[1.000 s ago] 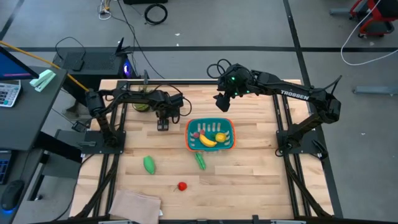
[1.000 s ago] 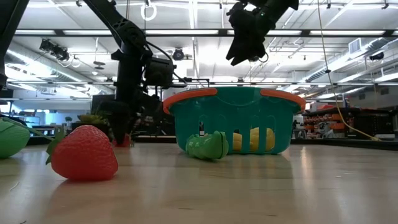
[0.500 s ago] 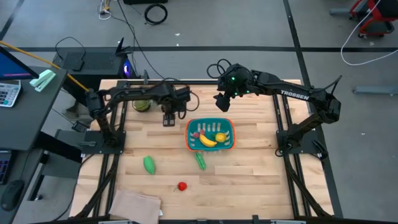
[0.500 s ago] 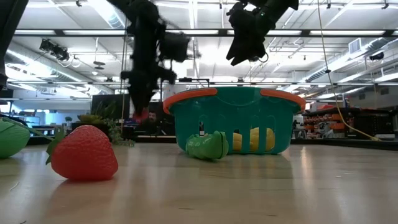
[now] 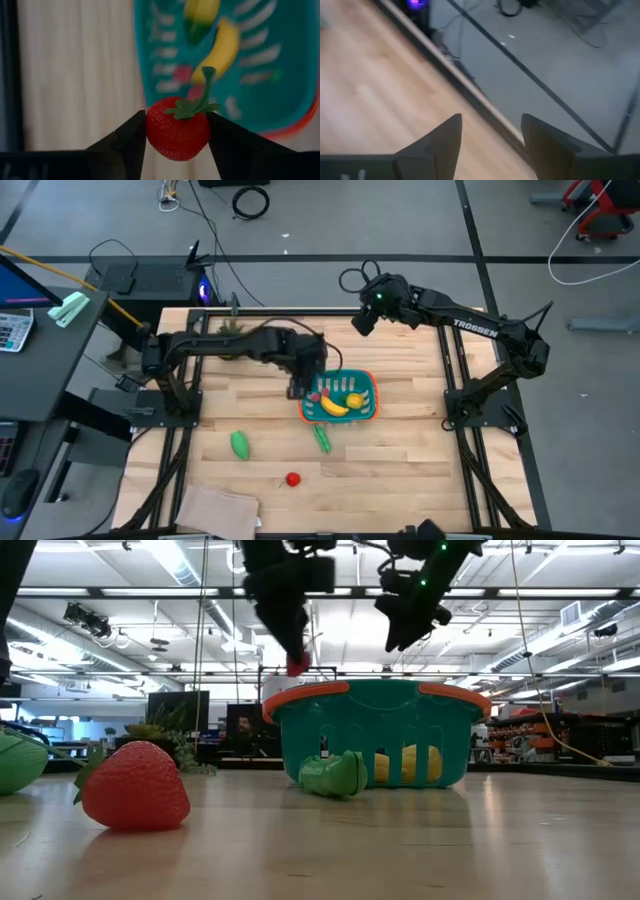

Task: Pick and placing Produce into tupperware
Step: Put the top red strawberry into the blue bin, then put the green corn into the blue bin

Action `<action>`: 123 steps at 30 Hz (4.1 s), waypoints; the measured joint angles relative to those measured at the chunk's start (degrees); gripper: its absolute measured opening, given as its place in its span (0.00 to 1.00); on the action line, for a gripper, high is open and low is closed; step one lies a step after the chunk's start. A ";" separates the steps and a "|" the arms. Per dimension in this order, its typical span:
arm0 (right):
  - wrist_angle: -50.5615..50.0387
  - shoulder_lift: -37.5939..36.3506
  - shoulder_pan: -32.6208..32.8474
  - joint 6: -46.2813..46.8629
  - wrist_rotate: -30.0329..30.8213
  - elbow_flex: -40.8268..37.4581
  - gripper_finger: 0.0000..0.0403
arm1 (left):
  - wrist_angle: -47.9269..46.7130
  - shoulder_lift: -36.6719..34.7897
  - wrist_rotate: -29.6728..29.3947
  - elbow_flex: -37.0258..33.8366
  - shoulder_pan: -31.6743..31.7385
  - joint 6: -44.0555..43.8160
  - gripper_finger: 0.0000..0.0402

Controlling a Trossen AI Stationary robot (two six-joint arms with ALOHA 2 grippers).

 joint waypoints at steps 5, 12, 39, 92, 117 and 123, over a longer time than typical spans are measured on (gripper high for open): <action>-0.13 0.00 -5.03 -0.21 -0.44 0.00 0.53 | 7.46 3.49 2.09 0.07 -3.00 -5.08 0.51; -1.07 0.00 -8.06 2.65 -5.47 0.00 0.53 | 11.74 11.85 5.10 0.00 -4.21 -8.46 0.49; -2.67 -0.02 -8.11 -3.26 -6.11 0.00 0.53 | -17.63 15.10 8.64 25.10 -4.26 -20.78 0.56; -2.04 -0.04 -7.98 -2.56 -8.94 0.00 0.53 | 4.08 -17.34 5.86 -41.57 -37.16 -141.47 0.54; 1.50 -0.04 -8.00 -2.60 -11.15 0.00 0.53 | 3.52 -17.91 4.12 -45.11 -34.50 -139.10 0.70; 1.95 -0.04 -8.00 -2.61 -12.15 0.00 0.53 | 3.30 -17.80 2.48 -45.11 -32.19 -138.93 0.72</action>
